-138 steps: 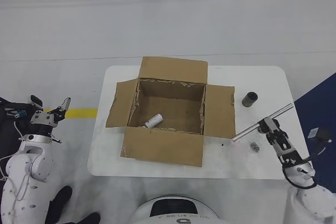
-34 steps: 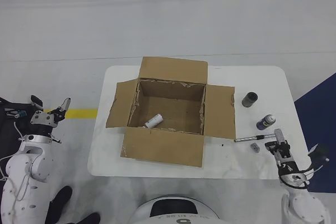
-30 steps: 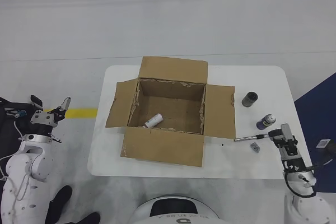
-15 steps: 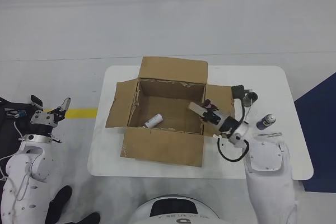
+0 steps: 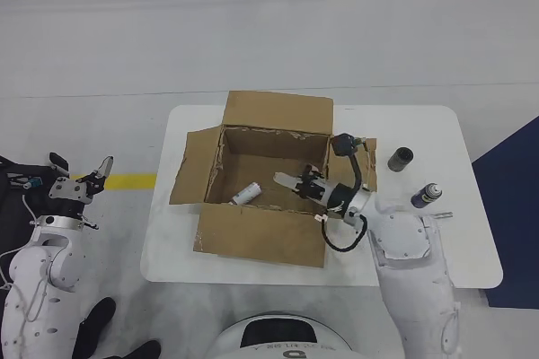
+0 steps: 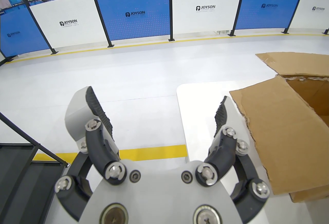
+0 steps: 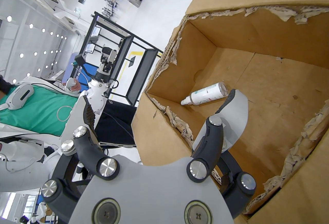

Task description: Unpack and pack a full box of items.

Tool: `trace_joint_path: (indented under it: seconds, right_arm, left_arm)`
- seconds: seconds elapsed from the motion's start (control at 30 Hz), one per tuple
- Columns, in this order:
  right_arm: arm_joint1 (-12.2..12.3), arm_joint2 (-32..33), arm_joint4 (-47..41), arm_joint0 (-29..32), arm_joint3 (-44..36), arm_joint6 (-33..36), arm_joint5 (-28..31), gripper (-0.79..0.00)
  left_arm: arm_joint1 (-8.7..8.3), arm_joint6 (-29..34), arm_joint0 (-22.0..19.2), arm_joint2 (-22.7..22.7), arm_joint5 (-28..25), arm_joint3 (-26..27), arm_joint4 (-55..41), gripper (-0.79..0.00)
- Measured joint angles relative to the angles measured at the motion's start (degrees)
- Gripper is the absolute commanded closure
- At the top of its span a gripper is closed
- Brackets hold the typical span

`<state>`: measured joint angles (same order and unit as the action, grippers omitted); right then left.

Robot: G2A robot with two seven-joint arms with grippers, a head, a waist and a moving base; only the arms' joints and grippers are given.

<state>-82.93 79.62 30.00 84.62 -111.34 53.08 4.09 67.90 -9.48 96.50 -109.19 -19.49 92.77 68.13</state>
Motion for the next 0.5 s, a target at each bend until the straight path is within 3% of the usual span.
trace_joint_path:
  seconds: [0.27, 0.5]
  right_arm:
    - [-1.82, -18.21, 18.38, -18.35, 15.51, 3.21, -14.76, -0.785]
    - [-3.87, -30.02, 27.75, -28.66, 29.02, 8.42, -19.80, -0.785]
  left_arm:
    - [0.00, 0.00, 0.00, 0.00, 0.00, 0.00, 0.00, -0.785]
    - [0.00, 0.00, 0.00, 0.00, 0.00, 0.00, 0.00, -0.785]
